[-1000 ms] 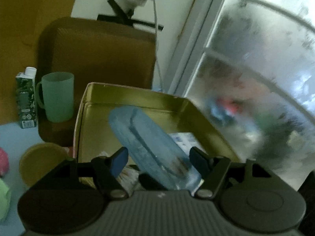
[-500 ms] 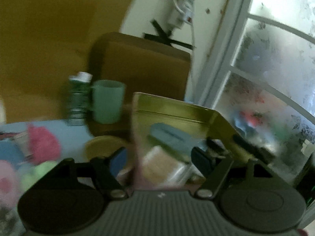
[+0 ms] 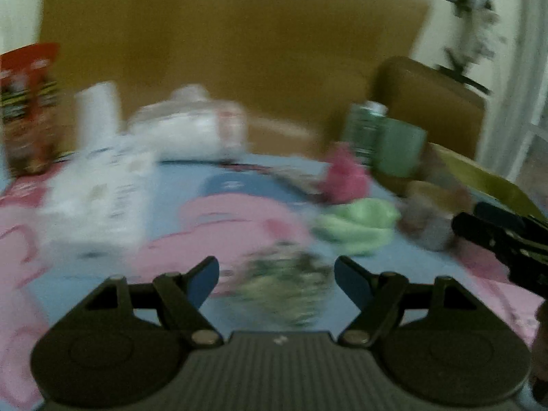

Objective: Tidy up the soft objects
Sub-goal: 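Move the right gripper to the pink fluffy toy and grasp it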

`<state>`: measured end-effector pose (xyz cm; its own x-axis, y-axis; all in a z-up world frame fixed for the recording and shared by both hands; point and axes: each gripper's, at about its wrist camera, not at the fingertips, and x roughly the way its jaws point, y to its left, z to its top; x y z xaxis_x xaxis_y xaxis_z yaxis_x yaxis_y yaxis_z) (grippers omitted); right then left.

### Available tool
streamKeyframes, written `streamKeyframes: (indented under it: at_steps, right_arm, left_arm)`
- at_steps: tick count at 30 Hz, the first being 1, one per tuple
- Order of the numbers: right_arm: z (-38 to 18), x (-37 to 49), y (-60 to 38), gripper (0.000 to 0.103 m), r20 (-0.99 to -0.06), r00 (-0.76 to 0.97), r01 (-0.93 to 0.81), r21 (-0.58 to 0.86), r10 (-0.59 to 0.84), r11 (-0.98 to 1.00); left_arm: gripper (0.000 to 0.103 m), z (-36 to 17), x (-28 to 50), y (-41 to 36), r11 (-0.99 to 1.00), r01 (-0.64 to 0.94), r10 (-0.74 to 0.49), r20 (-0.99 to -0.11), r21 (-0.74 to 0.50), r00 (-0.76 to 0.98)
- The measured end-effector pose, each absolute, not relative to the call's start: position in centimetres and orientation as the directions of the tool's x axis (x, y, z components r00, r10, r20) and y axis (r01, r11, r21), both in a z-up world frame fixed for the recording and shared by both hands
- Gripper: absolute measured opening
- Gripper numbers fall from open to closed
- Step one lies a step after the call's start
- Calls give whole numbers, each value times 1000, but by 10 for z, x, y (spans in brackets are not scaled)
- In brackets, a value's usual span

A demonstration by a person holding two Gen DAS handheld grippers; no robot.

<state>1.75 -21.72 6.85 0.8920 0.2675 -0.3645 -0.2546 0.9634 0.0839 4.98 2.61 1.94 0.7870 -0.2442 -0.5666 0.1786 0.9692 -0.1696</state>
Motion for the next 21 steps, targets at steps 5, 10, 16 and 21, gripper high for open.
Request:
streamKeyframes:
  at_steps: [5,10,16,21]
  right_arm:
    - [66,48,-166,61,-433,835,-353,54,341,934]
    - [77,91,-130,61,-473,768,-426,124,431,896]
    - [91,123,-107,64,-405,862,-368,-92,303,925]
    - [75,169,-152,76,-487,863,-183,-56,134,981]
  left_arm:
    - [77,4,46,67,985,41,-123,-525,-165,842]
    - [79,5,29,92,966,-17,-95,-414,-259,905]
    - [79,6,32,86,970,33,-132,-411,-239,902]
    - [79,5,34,86,966,41,-151,-427,-256,892]
